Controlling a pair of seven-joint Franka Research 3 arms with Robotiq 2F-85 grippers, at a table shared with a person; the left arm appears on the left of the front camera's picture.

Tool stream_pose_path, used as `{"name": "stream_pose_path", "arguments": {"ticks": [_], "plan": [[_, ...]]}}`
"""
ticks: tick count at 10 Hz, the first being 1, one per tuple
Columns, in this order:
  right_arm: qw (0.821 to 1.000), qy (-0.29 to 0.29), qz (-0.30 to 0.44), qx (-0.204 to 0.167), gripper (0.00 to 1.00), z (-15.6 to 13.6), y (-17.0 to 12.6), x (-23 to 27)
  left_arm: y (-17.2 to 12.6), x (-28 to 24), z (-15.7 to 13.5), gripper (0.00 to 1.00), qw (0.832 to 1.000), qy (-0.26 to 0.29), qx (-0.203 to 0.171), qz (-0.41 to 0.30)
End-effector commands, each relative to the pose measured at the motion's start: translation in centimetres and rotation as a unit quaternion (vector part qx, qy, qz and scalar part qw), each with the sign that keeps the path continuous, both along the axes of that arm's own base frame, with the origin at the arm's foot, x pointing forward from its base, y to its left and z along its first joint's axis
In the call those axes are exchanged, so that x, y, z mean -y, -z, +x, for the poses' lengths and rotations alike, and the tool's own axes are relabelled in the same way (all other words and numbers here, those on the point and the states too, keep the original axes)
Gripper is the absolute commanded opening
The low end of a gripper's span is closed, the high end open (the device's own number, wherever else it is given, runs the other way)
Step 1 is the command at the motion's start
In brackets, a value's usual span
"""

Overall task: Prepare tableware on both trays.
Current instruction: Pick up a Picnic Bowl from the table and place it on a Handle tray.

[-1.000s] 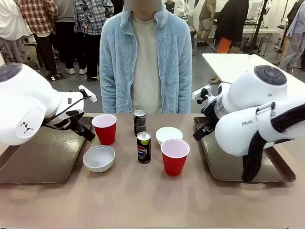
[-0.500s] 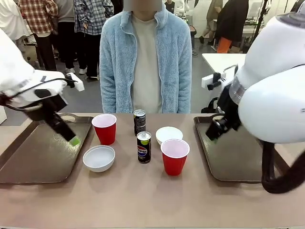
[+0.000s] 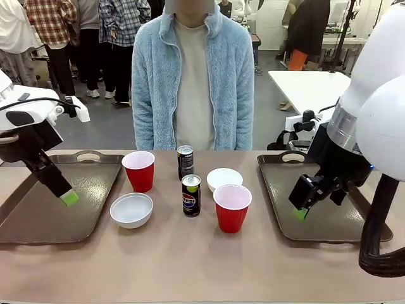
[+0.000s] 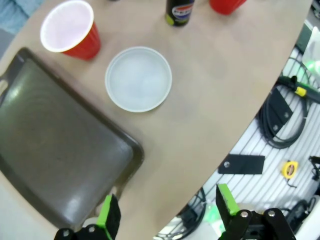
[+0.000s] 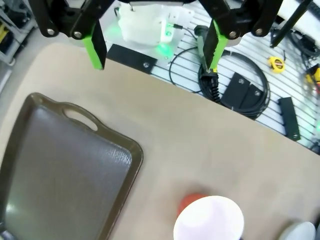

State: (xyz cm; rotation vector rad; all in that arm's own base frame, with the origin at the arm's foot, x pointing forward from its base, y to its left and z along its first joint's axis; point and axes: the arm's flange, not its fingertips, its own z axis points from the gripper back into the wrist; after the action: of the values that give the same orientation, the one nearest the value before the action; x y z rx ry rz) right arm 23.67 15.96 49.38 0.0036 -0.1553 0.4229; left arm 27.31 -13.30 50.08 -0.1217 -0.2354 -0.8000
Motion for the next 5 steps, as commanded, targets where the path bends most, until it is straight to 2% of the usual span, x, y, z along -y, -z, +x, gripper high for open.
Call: {"name": "stream_pose_path", "arguments": {"ticks": [1, 2, 3, 4, 5], "plan": [[1.000, -0.016, -0.005, 0.007, 1.00, 1.1, 0.6, -0.3, 0.6, 0.3, 0.8, 1.00, 1.000, 0.006, -0.001, -0.008], [1.000, 0.000, 0.000, 0.000, 1.00, 0.0, 0.0, 0.0, 0.0, 0.0, 0.0, 1.00, 1.000, 0.000, 0.000, 0.000], [0.990, 0.029, 0.135, -0.013, 1.00, 1.2, 0.7, 4.1, 0.7, -2.5, 1.3, 1.00, 0.990, -0.024, -0.031, -0.139], [0.978, 0.054, 0.202, -0.026, 1.00, 1.1, 1.2, 7.4, 1.1, -4.5, 1.6, 1.00, 0.973, -0.050, -0.042, -0.221], [0.966, 0.064, 0.250, -0.018, 1.00, 0.4, 1.1, 9.9, 1.2, -6.3, 1.8, 1.00, 0.959, -0.065, -0.053, -0.271]]}}
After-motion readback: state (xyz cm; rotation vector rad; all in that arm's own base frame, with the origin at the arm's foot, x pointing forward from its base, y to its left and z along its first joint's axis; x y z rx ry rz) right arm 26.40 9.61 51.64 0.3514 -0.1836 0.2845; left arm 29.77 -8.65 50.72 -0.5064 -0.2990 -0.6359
